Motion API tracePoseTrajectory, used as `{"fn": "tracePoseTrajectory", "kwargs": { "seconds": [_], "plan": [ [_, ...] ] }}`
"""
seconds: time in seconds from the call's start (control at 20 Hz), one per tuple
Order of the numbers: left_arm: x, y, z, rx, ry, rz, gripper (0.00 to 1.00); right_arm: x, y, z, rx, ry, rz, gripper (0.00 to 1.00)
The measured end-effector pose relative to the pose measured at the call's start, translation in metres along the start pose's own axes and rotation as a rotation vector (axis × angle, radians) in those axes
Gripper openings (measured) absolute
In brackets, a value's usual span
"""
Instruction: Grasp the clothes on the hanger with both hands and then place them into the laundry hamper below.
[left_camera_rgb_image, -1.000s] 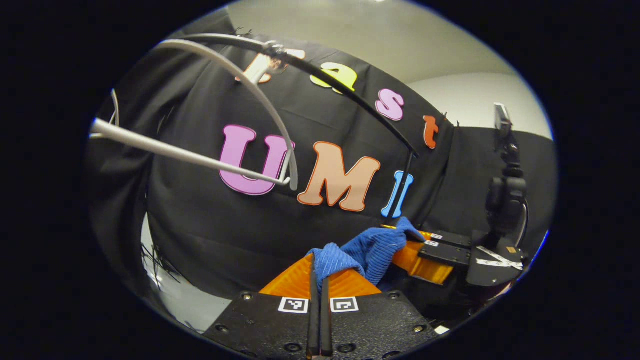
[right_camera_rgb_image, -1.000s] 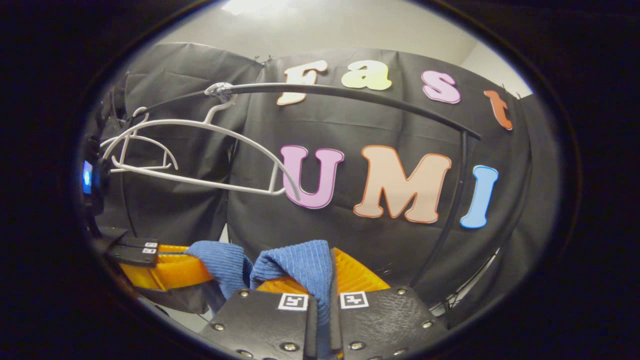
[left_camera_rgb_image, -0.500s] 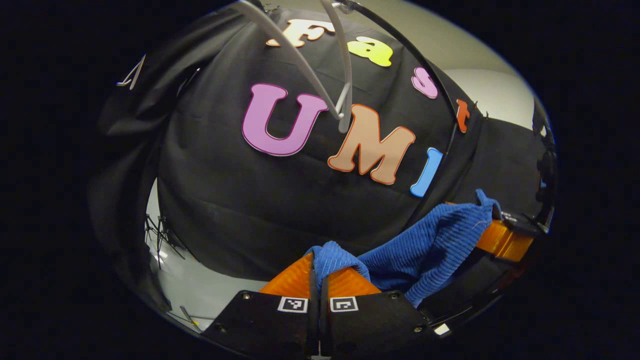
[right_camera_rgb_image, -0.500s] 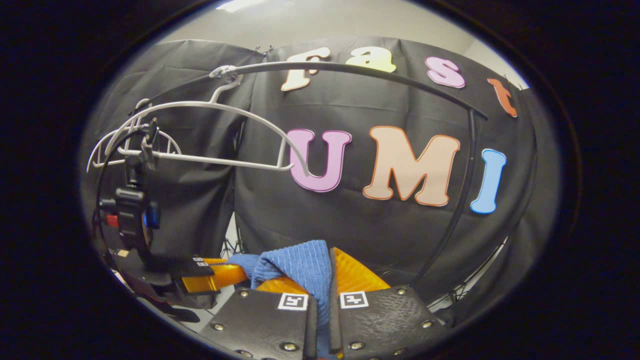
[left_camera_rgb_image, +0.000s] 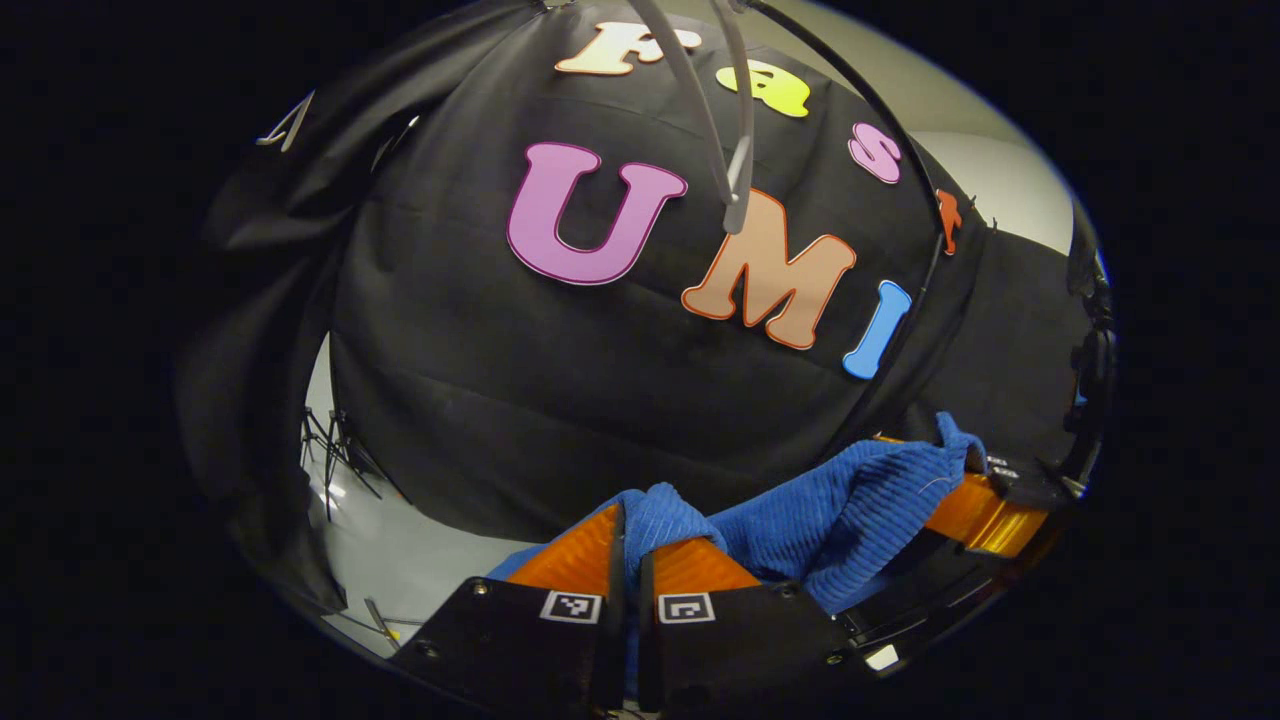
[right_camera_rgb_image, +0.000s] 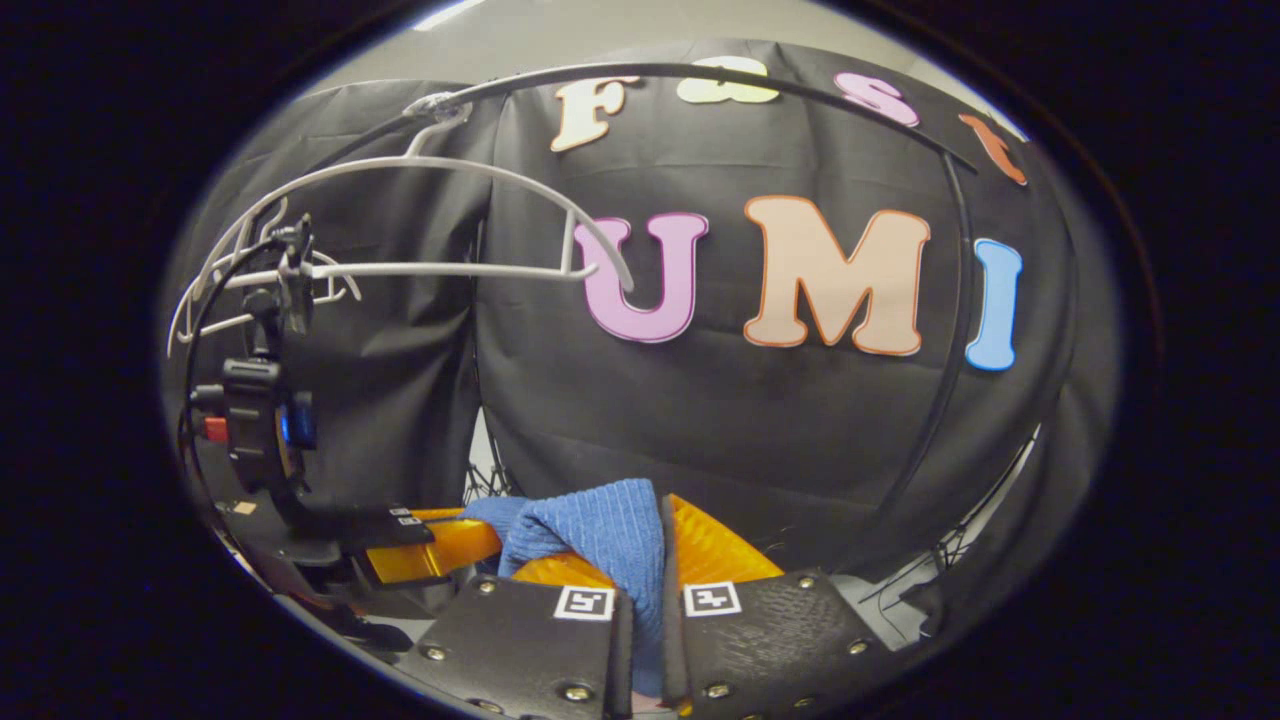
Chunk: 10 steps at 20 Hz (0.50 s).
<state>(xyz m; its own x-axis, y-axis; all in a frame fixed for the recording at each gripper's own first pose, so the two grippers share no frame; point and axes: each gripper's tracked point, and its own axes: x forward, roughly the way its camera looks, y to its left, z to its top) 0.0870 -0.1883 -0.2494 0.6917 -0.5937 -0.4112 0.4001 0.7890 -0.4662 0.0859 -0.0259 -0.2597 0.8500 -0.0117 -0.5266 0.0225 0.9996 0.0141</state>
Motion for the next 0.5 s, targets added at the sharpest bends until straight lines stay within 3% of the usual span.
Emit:
{"fn": "tracePoseTrajectory", "kwargs": {
  "seconds": [0.15,0.25,0.3,0.35,0.4,0.45,0.5],
  "plan": [
    [0.001,0.006,-0.006,-0.002,0.020,0.027,0.17,0.002,-0.002,-0.016,-0.016,0.041,-0.011,0.16],
    [0.001,0.008,-0.013,-0.012,0.046,0.039,0.40,0.004,-0.006,-0.025,-0.022,0.069,-0.028,0.33],
    [0.001,0.010,-0.017,-0.018,0.061,0.048,0.44,0.006,-0.010,-0.033,-0.026,0.090,-0.038,0.35],
    [0.001,0.013,-0.023,-0.024,0.080,0.062,0.47,0.007,-0.012,-0.039,-0.030,0.110,-0.043,0.38],
    [0.001,0.016,-0.028,-0.024,0.101,0.077,0.47,0.010,-0.016,-0.047,-0.039,0.144,-0.050,0.51],
    [0.000,0.019,-0.032,-0.023,0.116,0.088,0.39,0.009,-0.020,-0.055,-0.047,0.171,-0.059,0.55],
    [0.001,0.019,-0.037,-0.019,0.136,0.094,0.48,0.008,-0.023,-0.066,-0.056,0.203,-0.066,0.55]
  ]
}}
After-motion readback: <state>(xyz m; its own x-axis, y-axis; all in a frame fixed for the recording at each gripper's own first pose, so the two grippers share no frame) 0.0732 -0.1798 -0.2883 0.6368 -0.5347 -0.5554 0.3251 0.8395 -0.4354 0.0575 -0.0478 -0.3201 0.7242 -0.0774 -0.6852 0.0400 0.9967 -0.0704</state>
